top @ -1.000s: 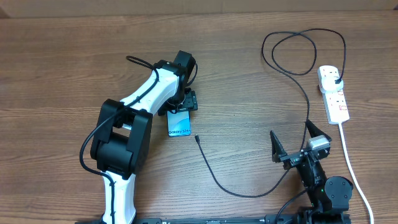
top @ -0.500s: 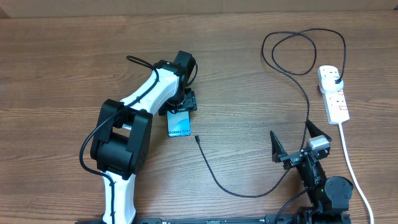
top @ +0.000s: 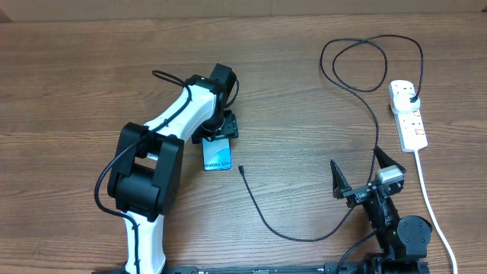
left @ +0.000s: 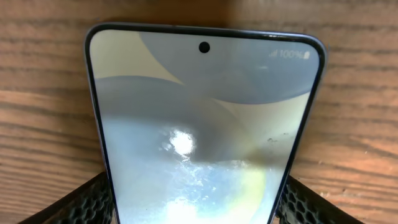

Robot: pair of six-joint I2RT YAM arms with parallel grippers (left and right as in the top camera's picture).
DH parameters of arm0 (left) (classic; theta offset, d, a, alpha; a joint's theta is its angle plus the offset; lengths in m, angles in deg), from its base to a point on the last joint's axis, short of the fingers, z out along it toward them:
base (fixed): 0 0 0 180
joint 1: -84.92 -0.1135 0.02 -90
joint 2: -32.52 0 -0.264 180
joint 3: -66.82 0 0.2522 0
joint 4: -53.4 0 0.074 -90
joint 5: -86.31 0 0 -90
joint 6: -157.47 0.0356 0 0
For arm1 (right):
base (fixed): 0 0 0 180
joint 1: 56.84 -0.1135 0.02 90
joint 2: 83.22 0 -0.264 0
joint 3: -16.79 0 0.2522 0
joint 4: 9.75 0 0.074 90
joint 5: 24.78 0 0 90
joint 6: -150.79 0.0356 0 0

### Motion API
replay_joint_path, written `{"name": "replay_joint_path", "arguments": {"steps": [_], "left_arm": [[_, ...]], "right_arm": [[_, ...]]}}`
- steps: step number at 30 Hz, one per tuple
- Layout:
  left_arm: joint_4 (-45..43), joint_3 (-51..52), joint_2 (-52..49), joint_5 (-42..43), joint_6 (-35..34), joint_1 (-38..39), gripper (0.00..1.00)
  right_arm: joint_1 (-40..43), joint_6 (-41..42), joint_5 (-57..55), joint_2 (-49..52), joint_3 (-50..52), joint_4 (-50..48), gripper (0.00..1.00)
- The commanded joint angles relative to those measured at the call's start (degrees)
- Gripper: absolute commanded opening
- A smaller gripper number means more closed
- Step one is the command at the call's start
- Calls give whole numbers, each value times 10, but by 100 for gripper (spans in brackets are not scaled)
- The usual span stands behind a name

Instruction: Plug charger to phone and switch on socket

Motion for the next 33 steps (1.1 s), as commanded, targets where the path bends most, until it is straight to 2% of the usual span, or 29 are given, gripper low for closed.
{"name": "replay_joint_path", "arguments": {"steps": [1, 17, 25, 33], "left_arm": [[3, 9, 37, 28, 18, -4, 73], [19, 9, 66, 46, 35, -4, 75], [14, 11, 65, 6, 34, -2, 75], [-50, 72, 64, -3, 18, 12, 75]], "right_arm": [[-3, -1, 1, -5, 6, -3, 100], [-3, -1, 1, -5, 6, -3, 100], [-3, -1, 1, -5, 6, -3, 100], [-3, -1, 1, -5, 6, -3, 100]]}}
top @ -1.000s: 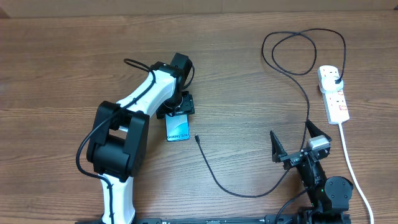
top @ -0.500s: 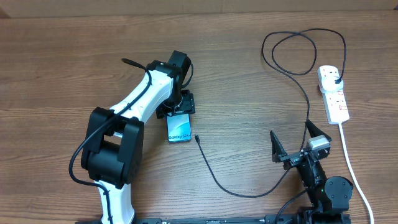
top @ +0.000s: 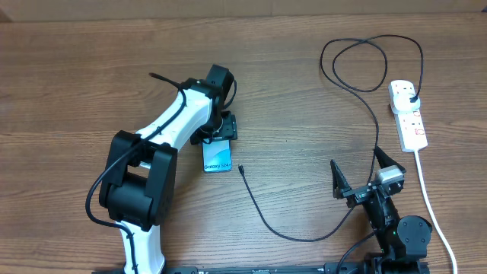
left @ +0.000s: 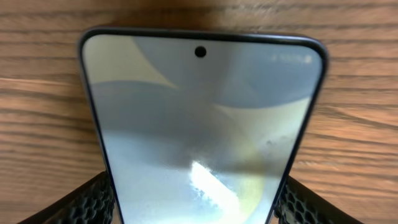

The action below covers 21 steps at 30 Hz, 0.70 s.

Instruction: Plug charger to phone and switch on socket

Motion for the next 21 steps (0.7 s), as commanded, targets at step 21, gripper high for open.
{"name": "replay_joint_path", "arguments": {"steps": [21], "left_arm": [[-17, 64, 20, -9, 1, 16, 86]], "right_arm": [[-3, -1, 1, -5, 6, -3, 100]]}}
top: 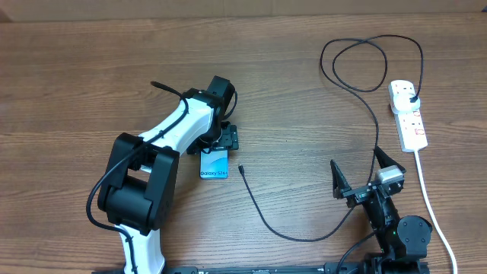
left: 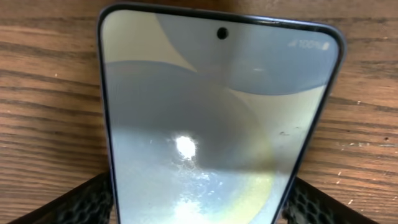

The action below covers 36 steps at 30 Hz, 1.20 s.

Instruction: Plug charger to phone and switch on socket

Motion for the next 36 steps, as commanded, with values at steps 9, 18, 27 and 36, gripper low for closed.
{"name": "replay_joint_path", "arguments": {"steps": [9, 18, 27, 36], "left_arm": [[-7, 19, 5, 5, 31, 26, 100], [13, 19, 5, -1, 30, 25, 86], [10, 16, 5, 6, 29, 22, 57], [78, -63, 7, 98, 57, -16, 58]], "right_arm": [[-3, -1, 1, -5, 6, -3, 100], [-3, -1, 1, -5, 6, -3, 100], [-3, -1, 1, -5, 6, -3, 100], [-3, -1, 1, -5, 6, -3, 100]]}}
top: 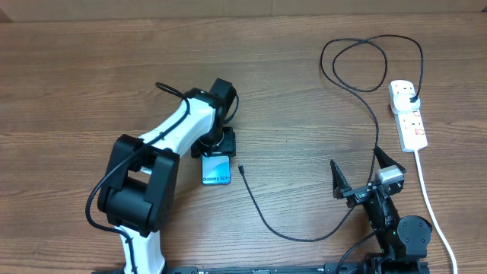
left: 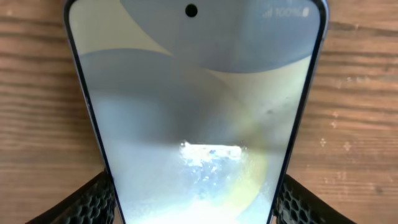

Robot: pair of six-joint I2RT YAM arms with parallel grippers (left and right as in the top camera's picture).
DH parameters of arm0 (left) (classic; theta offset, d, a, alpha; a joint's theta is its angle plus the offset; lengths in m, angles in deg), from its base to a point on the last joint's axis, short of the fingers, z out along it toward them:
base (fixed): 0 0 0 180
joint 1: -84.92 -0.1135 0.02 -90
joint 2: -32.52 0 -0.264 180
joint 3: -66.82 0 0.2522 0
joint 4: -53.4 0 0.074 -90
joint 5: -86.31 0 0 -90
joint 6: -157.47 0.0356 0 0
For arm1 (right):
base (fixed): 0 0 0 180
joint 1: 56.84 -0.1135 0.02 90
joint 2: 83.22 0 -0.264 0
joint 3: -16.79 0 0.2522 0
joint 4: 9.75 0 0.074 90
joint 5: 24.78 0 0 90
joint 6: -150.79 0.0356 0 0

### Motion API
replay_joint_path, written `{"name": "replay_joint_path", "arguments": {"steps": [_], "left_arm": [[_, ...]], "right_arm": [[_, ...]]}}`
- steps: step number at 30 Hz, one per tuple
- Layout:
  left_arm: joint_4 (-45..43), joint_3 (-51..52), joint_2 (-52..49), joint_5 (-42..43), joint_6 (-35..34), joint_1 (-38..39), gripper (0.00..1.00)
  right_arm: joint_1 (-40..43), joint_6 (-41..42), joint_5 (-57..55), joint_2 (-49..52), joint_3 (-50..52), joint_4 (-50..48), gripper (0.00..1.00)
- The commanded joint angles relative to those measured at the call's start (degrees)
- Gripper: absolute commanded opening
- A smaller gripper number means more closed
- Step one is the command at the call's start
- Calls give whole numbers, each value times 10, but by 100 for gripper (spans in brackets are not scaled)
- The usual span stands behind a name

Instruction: Plug charger to phone and switch on socket

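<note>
The phone lies screen up on the wooden table, its lit screen filling the left wrist view. My left gripper is shut on the phone's far end, one black finger on each long edge. The black charger cable runs across the table, and its free plug lies just right of the phone, apart from it. The white socket strip lies at the right with the charger's mains plug in it. My right gripper stands open near the front right, holding nothing.
The cable loops at the back right before reaching the strip. A white lead runs from the strip toward the front edge beside my right arm's base.
The phone, in my left gripper, has shifted slightly toward the front and turned from a slight tilt to straight. Its near end now lies level with the cable's free plug. The right arm has not moved.
My left gripper was shut on the phone a little farther back on the table and stayed so at the second moment. Then phone and gripper stood nearer the front, tilted. Now the phone lies straight beside the cable's free plug. The right arm stayed parked throughout.
</note>
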Motion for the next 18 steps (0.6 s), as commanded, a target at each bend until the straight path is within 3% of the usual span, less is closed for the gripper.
{"name": "replay_joint_path", "arguments": {"steps": [1, 7, 10, 18], "left_arm": [[21, -57, 2, 66, 32, -19, 58], [95, -133, 2, 157, 84, -43, 59], [132, -169, 2, 254, 123, -63, 59], [165, -199, 2, 551, 200, -120, 62]], "right_arm": [[-3, -1, 1, -5, 6, -3, 100], [-3, -8, -48, -5, 6, -5, 100], [-3, -7, -105, -5, 6, 0, 100], [-4, 2, -87, -5, 6, -24, 100]]}}
